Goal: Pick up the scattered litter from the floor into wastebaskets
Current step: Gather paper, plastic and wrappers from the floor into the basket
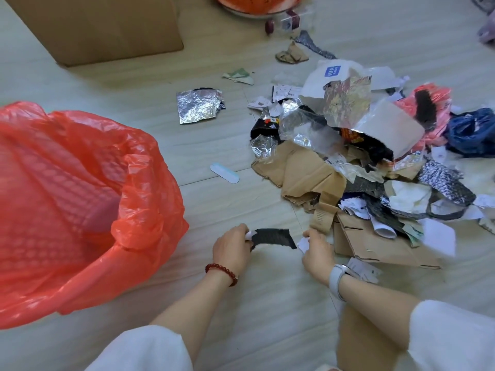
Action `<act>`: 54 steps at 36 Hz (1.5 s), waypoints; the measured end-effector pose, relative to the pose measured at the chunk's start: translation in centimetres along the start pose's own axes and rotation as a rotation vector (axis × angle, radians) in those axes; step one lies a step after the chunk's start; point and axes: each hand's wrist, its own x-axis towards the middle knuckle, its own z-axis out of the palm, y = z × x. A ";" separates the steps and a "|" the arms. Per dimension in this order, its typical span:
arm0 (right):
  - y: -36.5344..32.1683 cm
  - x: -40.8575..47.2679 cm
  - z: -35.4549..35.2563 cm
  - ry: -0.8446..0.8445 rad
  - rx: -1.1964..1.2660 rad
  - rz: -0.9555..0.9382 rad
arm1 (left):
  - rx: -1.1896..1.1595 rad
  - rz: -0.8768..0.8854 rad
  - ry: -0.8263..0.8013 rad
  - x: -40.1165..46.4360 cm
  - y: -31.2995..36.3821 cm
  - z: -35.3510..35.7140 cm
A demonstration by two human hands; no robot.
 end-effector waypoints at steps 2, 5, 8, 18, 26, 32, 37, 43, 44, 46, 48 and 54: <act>-1.1 -0.6 -1.8 0.037 0.140 -0.082 | -0.095 0.016 0.070 0.5 1.5 -1.7; -4.3 -1.6 -6.1 0.220 0.337 -0.248 | -0.192 0.090 0.195 1.7 4.6 -5.5; -7.8 -1.8 -10.3 0.396 0.442 -0.360 | -0.209 0.216 0.302 3.1 7.6 -10.5; -23.8 -6.6 -13.1 0.281 0.610 -0.769 | -0.019 0.266 0.594 -1.2 3.7 -27.4; -30.9 -9.3 -6.7 0.156 0.415 -0.945 | 0.221 -0.028 0.521 -7.5 -8.5 -29.3; -29.9 -8.6 -2.8 0.153 -0.088 -0.763 | 0.407 -0.299 0.530 -8.3 -14.3 -27.4; -28.8 -7.0 -3.2 0.200 -0.088 -0.737 | 0.262 -0.443 0.490 -6.9 -15.1 -25.9; -26.8 -2.7 -7.3 0.327 -0.028 -0.611 | 0.199 -0.281 0.508 -2.5 -10.4 -25.5; -26.4 -1.9 -8.2 0.346 -0.011 -0.583 | 0.197 -0.255 0.500 -1.5 -9.5 -25.5; -25.5 -0.5 -9.9 0.371 0.029 -0.532 | 0.191 -0.197 0.485 0.6 -7.8 -25.4; -24.8 0.7 -11.5 0.376 0.097 -0.494 | 0.191 -0.156 0.466 2.5 -6.3 -25.3; -21.7 1.1 -16.1 0.316 0.223 -0.445 | 0.229 -0.006 0.493 5.4 0.6 -24.8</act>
